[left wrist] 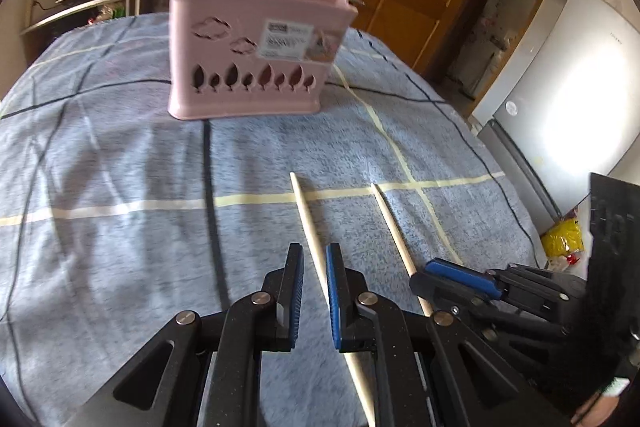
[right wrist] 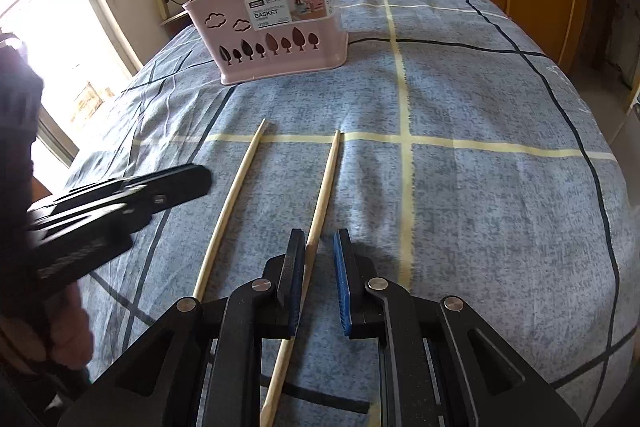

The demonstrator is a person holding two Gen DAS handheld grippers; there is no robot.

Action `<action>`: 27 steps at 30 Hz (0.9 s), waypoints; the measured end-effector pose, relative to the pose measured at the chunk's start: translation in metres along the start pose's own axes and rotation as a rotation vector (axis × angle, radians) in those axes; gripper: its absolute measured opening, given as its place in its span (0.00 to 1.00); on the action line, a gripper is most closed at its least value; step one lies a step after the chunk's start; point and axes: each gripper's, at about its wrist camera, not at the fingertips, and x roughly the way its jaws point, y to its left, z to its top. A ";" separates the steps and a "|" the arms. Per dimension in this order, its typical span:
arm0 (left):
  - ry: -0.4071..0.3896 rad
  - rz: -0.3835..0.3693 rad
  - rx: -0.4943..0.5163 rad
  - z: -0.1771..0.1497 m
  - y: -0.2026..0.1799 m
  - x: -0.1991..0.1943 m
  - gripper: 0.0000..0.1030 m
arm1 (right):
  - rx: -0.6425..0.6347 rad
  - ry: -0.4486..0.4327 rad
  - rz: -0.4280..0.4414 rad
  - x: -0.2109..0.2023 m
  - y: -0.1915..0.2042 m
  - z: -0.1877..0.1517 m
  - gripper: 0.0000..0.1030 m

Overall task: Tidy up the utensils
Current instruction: 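Position the left tool around a wooden chopstick while the right tool straddles another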

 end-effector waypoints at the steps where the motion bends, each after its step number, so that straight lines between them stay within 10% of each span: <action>1: 0.010 0.003 -0.001 0.001 -0.002 0.006 0.10 | 0.001 -0.001 0.001 -0.001 -0.001 0.000 0.14; 27: 0.022 0.102 -0.066 0.004 0.038 -0.010 0.11 | -0.014 -0.011 0.007 0.010 -0.003 0.020 0.16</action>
